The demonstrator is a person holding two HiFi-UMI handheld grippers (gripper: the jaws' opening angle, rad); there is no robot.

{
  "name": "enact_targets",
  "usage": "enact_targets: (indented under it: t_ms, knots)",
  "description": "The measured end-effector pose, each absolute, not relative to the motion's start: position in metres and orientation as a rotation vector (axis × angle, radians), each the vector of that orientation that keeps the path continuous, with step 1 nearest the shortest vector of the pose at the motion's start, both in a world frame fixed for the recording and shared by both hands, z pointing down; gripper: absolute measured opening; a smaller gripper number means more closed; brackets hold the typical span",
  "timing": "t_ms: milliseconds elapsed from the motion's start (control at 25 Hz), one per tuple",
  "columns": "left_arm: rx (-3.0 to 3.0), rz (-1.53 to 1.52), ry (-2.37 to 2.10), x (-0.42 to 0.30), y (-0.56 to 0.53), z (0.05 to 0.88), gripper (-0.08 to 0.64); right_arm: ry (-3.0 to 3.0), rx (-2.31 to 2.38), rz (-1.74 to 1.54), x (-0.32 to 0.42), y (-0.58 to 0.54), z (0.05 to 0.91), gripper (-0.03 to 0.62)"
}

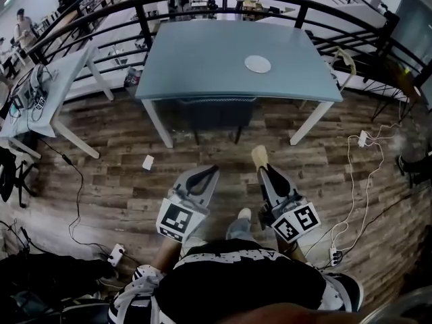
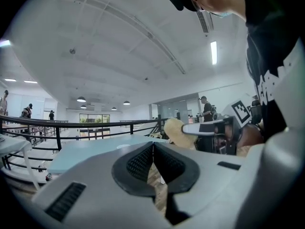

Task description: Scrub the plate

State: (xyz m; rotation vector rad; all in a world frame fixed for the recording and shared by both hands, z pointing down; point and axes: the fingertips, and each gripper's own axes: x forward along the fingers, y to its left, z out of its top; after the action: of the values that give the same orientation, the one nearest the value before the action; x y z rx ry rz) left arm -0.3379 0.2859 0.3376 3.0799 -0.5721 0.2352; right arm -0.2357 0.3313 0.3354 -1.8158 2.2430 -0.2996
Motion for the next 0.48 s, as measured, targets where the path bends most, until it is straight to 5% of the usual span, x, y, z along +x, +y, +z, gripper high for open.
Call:
enact_targets:
  t_ms: [480]
  knots:
    - [3.108,0.259,-0.57,-0.275,0.252,0.334,0.014,2.225,-1.775,-0.271,-0.18,0.302,0.336,0.052]
